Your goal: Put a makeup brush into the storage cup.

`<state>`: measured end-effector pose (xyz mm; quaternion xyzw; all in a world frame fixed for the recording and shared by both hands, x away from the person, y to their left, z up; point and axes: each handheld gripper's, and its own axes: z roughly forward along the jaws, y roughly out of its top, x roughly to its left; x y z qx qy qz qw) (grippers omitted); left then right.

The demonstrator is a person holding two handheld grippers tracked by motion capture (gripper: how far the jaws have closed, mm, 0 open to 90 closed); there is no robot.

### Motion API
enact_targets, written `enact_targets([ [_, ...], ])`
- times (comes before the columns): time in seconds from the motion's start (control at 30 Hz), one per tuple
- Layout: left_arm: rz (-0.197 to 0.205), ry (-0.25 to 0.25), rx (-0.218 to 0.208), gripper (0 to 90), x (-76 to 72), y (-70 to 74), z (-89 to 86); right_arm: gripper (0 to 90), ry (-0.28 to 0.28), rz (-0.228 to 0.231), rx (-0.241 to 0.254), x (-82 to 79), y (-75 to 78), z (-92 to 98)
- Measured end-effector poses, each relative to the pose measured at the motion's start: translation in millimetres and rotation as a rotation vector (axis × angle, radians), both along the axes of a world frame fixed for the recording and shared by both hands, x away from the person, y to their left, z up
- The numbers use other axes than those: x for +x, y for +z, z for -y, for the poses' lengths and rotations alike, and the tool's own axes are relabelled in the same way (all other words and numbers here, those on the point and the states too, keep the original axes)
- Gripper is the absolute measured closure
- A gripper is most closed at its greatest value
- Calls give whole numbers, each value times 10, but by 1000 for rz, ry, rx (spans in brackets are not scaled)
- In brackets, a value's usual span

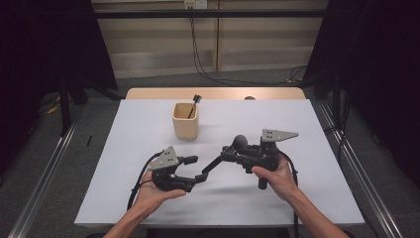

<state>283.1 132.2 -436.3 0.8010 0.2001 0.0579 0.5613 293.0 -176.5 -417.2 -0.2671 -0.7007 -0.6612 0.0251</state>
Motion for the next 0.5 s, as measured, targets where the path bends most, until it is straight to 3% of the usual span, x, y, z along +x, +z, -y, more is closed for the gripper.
enact_targets([
  [0.13,-9,22,11,125,12,23,-42,716,-8,0,-14,2,7,18],
  [0.27,-39,46,2,55,41,25,-78,716,-12,-2,-15,6,23,36],
  [0.5,-20,46,-10,21,39,46,-116,716,-10,11,-32,6,84,75],
])
